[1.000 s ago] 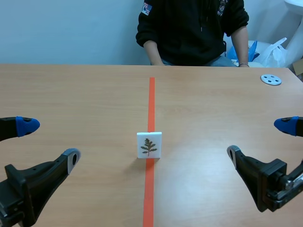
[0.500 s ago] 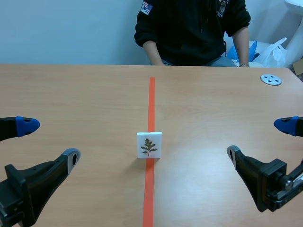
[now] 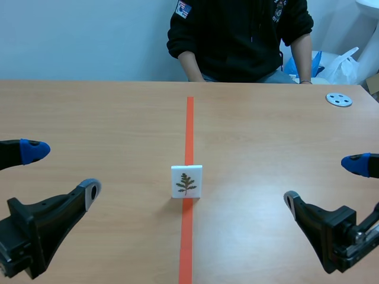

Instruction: Sort the leaf by its shape. The table is split by an orange tape line. A compound leaf with several leaflets goes to the left side, a simple leaf with one blade goes to the right side. Return to the home posture when a red brick is placed on the table.

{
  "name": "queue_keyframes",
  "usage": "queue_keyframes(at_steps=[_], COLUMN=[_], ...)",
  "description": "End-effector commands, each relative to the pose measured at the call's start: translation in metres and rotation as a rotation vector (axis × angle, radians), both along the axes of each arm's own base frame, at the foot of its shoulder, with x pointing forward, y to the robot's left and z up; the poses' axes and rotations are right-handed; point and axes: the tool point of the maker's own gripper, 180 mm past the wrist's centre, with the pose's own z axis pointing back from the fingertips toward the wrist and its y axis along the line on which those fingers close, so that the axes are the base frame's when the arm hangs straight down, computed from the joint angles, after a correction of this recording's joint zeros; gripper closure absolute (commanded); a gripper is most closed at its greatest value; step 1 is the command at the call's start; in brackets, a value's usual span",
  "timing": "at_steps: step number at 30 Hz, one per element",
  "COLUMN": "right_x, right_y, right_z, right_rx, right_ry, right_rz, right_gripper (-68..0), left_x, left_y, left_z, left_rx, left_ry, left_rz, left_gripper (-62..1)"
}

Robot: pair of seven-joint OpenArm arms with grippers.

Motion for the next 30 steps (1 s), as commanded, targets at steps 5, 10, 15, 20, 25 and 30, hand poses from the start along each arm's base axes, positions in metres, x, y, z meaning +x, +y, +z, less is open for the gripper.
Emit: queue_keyframes(at_steps=[5,10,15,20,25,30], right_x=[0.024,0.041,0.057,0.070,0.088,0.098], right_y=[0.004,0.019,0.040,0.061,0.082,0.113], right_z=[0.004,-0.009,-0.028,-0.047,-0.065,-0.078], right_rx=[0.024,0.091,0.088,0.078,0.073,0.047], right_ry=[-0.056,-0.060,-0.067,-0.076,-0.085,-0.094], right_rz=[0.055,0.117,0.191,0.251,0.244,0.292], right_gripper=[-67.9,-67.9,-67.9,-67.9,-67.9,-67.9], left_x=[0.000,0.000,0.000,0.000,0.000,0.000], left_y=[-0.005,-0.005,-0.005,-0.005,-0.005,-0.004], left_z=[0.006,0.006,0.006,0.006,0.006,0.006], left_rx=[-0.026,-0.026,-0.025,-0.025,-0.026,-0.025], left_ry=[-0.016,-0.016,-0.016,-0.016,-0.016,-0.017], left_rz=[-0.004,-0.004,-0.004,-0.004,-0.004,-0.003], left_gripper=[-62.3,-62.3,-62.3,-62.3,-62.3,-62.3])
